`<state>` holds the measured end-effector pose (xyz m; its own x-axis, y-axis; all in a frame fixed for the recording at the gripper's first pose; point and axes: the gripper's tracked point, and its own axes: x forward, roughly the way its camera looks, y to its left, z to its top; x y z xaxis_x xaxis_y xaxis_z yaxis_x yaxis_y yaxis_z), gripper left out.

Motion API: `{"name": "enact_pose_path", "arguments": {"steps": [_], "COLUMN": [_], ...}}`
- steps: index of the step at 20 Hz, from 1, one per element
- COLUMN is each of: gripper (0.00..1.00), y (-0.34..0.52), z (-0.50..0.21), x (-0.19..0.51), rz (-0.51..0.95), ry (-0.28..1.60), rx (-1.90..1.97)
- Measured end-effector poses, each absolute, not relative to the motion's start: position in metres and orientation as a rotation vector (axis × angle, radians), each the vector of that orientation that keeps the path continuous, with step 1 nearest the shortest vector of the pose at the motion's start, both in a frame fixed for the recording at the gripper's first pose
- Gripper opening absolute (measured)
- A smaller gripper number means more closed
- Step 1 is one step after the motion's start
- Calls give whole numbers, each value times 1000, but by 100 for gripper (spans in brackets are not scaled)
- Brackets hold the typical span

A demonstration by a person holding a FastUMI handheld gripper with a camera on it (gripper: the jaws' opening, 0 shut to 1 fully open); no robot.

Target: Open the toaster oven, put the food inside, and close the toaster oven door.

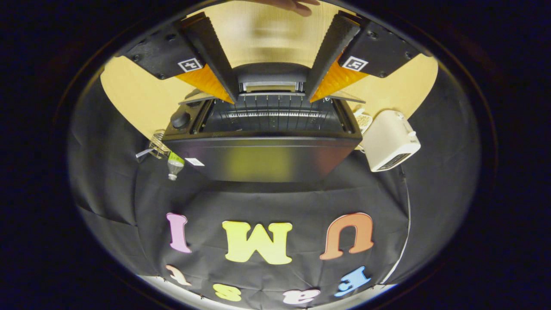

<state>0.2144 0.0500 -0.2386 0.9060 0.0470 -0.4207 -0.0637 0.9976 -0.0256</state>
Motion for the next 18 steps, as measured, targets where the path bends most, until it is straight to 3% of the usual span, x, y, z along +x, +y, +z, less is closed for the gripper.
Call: {"name": "enact_pose_path", "arguments": {"steps": [11, 18], "gripper": [100, 100], "y": [41, 36], "z": [-308, -344], "x": [167, 161], "rz": [69, 76], "ry": [389, 469], "rx": [-52, -20]}}
